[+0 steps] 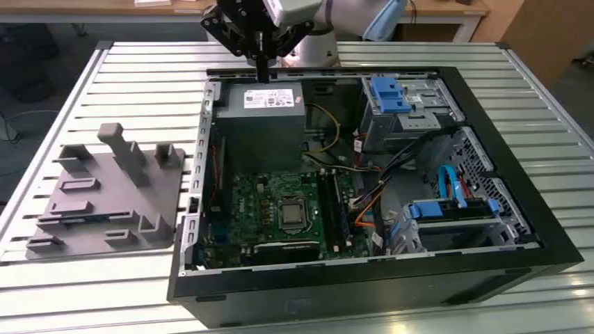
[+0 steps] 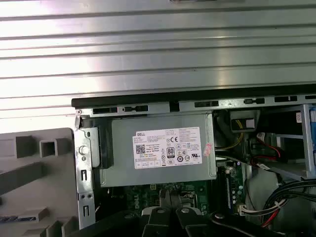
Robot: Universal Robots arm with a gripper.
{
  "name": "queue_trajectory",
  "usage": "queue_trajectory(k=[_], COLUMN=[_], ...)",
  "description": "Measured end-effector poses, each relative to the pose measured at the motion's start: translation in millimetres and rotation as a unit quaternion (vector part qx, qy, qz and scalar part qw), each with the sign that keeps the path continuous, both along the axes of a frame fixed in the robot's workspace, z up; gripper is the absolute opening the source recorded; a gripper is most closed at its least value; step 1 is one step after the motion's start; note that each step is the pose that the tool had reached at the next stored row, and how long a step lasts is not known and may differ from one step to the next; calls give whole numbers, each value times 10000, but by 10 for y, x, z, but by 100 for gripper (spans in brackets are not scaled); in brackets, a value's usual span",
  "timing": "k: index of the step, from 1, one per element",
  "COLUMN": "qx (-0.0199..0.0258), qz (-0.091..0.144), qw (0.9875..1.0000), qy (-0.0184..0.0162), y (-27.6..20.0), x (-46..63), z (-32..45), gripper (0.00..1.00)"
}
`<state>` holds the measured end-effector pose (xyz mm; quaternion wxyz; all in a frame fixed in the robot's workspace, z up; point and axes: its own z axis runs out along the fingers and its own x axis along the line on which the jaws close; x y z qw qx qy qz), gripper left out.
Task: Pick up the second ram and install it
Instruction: 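Reach for the second ram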
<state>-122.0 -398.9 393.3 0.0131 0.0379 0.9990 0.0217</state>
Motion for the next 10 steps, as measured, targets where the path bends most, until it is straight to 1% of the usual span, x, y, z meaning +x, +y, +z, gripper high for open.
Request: queue_trajectory(k=[6,8,10], qx=[-1,0,0], qz=[-1,0,0], qw=[10000,10000,10000], qy=[0,0,0], y=[0,0,0], x=[-14,-66,-142], z=[1,0,-1], gripper=[10,10,10])
